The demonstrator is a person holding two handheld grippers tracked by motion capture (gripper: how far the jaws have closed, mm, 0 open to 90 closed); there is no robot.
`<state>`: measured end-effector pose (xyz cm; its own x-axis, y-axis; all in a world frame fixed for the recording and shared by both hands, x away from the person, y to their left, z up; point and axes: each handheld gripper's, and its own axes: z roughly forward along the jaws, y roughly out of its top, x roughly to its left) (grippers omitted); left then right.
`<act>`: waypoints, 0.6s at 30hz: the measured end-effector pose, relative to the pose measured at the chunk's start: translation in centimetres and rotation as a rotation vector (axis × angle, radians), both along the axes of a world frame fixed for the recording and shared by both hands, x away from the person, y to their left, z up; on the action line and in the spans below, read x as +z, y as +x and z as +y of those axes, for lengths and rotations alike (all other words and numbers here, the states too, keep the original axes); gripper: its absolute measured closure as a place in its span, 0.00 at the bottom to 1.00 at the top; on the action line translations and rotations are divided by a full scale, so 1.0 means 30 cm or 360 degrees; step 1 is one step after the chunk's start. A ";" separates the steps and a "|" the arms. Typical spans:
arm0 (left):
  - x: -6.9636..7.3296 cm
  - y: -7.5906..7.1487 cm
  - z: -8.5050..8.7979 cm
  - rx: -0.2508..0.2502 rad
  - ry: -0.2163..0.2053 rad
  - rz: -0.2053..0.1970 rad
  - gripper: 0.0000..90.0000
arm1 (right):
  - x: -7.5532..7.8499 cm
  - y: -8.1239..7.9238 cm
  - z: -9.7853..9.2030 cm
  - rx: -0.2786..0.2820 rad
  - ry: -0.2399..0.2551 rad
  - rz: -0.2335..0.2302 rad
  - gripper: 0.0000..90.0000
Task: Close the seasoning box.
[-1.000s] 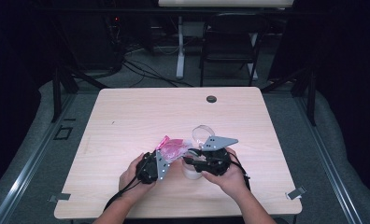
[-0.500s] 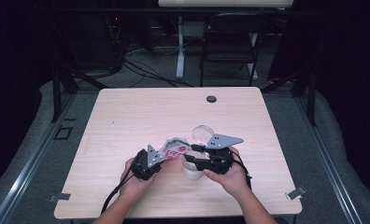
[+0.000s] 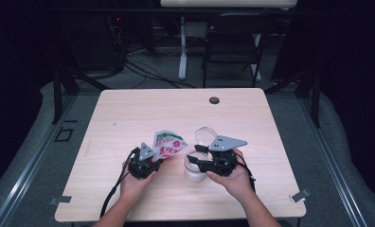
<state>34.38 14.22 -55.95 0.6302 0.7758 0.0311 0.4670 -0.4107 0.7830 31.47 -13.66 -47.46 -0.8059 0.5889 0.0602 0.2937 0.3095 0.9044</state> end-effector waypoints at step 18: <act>0.033 0.023 0.089 0.0191 -0.0112 -0.0015 0.79 | -0.007 0.010 -0.003 -0.0021 -0.0024 0.0035 0.55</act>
<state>35.08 16.91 -54.97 0.5327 0.8461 -0.0205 0.5022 -0.2965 0.8123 31.78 -13.75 -47.67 -0.7967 0.6005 0.0687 0.3176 0.3191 0.8929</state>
